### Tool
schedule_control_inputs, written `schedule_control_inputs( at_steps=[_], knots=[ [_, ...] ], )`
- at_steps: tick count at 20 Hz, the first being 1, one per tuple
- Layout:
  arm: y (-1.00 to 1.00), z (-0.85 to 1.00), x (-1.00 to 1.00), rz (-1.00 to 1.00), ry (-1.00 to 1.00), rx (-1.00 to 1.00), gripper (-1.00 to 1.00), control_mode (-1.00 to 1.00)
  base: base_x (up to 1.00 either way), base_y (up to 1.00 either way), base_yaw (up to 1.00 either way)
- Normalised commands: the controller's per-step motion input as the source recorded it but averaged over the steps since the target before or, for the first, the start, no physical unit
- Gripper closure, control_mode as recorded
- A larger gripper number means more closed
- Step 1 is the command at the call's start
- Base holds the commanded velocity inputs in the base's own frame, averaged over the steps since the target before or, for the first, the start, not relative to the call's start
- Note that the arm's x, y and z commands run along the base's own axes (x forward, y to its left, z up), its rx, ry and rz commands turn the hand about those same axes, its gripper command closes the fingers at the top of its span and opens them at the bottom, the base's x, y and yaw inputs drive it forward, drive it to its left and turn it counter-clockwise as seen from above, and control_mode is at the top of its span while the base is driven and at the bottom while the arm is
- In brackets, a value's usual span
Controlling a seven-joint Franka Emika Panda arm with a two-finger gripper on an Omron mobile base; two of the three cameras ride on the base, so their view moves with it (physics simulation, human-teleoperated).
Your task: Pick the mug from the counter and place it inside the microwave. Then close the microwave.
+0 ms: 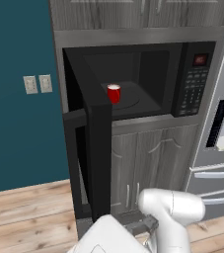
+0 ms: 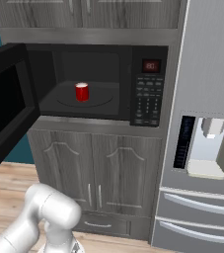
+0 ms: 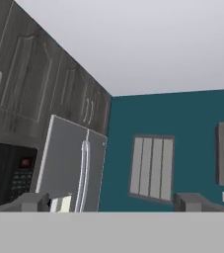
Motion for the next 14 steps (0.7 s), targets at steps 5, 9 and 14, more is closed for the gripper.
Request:
schedule_control_inputs(
  at_steps=[5, 9, 14],
  knots=[
    [0.1, -0.14, 0.22, 0.0, 0.02, -0.01, -1.0, -1.0, 0.0, 0.0, 0.0],
    [0.0, -0.22, 0.46, 0.0, 0.02, 0.0, -1.0, -1.0, 0.0, 0.0, 0.0],
    [0.01, -0.13, 0.66, 0.0, 0.11, 0.0, -1.0, -1.0, 0.0, 0.0, 0.0]
  ],
)
